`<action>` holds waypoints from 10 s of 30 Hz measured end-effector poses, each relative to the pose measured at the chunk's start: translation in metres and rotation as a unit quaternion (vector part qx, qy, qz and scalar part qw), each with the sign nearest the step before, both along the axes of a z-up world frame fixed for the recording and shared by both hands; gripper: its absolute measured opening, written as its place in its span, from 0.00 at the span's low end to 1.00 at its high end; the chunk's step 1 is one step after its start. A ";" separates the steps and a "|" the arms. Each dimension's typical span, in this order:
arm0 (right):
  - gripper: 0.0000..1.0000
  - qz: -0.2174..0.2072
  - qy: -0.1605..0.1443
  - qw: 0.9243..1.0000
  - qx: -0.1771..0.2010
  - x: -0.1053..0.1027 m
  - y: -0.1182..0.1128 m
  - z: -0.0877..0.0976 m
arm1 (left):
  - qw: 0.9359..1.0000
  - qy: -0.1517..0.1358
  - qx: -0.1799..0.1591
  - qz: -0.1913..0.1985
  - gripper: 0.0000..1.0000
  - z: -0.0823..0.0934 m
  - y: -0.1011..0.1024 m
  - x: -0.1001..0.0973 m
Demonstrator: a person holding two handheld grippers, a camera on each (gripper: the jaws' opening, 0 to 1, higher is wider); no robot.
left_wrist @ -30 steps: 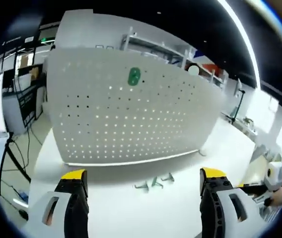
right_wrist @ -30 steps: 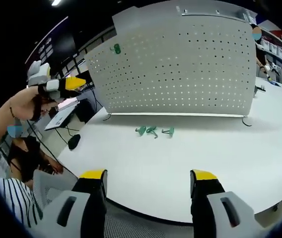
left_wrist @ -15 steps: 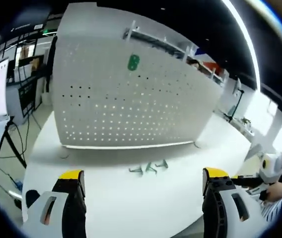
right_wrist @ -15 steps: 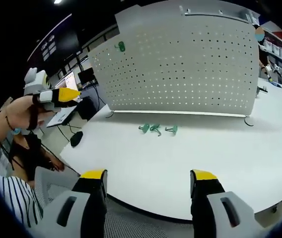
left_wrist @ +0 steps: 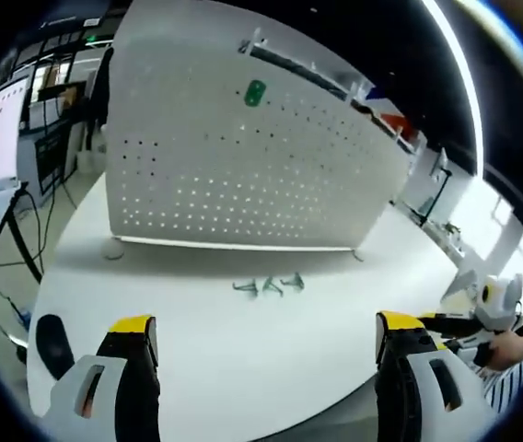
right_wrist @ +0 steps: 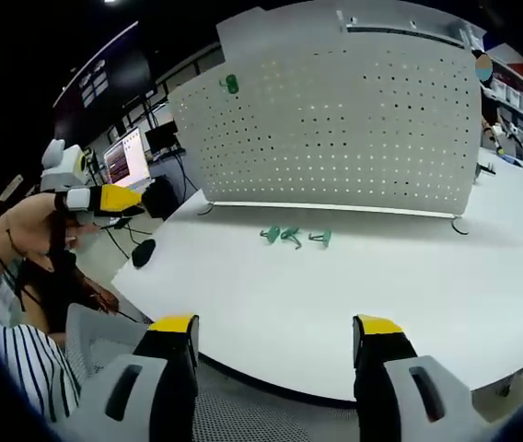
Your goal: Insert the hook assembly into the mounting plate slot until the hook locks in place.
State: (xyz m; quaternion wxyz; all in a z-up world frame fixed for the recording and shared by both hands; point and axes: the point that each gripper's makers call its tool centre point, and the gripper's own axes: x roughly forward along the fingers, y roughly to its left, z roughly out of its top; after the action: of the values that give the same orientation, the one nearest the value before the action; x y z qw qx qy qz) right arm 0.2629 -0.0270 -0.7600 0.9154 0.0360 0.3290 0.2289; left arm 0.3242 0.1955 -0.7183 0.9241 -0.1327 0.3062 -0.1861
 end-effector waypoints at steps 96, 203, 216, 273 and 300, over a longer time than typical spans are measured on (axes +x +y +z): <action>0.27 0.132 0.043 0.988 -0.070 0.186 0.131 -0.116 | 0.992 0.125 -0.022 0.013 0.99 -0.066 0.010 -0.033; 0.00 0.116 -0.136 0.980 0.086 0.126 0.139 0.077 | 0.991 0.010 -0.128 0.030 0.98 0.047 -0.009 -0.003; 0.00 0.115 -0.127 0.975 0.138 0.084 0.142 0.091 | 0.987 -0.003 -0.163 0.015 0.84 0.062 -0.029 -0.004; 0.00 0.119 -0.172 0.962 0.176 0.059 0.149 0.124 | 0.951 -0.007 -0.310 0.003 0.19 0.086 -0.064 0.001; 0.01 0.133 -0.200 0.959 0.148 0.061 0.151 0.125 | 0.937 0.013 -0.350 0.014 0.08 0.082 -0.065 0.001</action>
State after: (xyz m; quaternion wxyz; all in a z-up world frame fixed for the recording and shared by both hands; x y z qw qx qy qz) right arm 0.3238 0.1240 -0.6353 0.9082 0.0799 0.1033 0.3976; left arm 0.3247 0.1303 -0.6360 0.8177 -0.4545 0.2322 -0.2663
